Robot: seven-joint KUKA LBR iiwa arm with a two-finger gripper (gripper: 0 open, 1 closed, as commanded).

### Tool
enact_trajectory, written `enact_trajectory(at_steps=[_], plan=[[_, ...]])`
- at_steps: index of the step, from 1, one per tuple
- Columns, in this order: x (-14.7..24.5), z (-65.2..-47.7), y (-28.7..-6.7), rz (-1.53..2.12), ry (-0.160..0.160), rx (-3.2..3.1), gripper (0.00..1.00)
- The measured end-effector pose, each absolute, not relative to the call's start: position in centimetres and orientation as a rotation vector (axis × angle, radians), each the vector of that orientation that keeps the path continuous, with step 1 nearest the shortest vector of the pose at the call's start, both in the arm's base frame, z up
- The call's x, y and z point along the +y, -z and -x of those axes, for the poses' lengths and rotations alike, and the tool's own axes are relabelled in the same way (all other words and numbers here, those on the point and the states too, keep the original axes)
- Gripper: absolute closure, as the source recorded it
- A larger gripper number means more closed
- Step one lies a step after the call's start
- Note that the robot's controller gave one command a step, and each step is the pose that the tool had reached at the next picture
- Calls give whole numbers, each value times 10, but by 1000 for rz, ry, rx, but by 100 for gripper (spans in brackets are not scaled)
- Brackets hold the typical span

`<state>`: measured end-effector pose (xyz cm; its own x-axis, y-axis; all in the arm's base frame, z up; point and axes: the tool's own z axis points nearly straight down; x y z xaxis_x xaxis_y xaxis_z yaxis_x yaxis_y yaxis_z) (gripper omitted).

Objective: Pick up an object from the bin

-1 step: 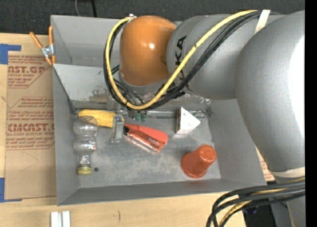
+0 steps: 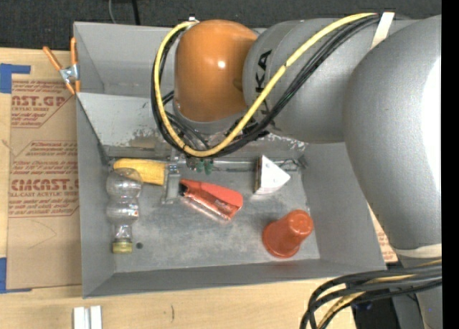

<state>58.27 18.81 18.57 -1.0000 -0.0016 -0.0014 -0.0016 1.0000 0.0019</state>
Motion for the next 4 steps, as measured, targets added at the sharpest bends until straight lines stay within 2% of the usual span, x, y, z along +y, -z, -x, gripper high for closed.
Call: enact_trajectory(at_steps=[1, 2, 3, 4], plan=[[152, -584, -159, -33, -7, 3140, 0], [129, -582, -158, -54, 0, 3146, 0], [110, -574, -146, -252, -9, 3125, 0], [93, -563, -124, -579, -2, 3090, 0]])
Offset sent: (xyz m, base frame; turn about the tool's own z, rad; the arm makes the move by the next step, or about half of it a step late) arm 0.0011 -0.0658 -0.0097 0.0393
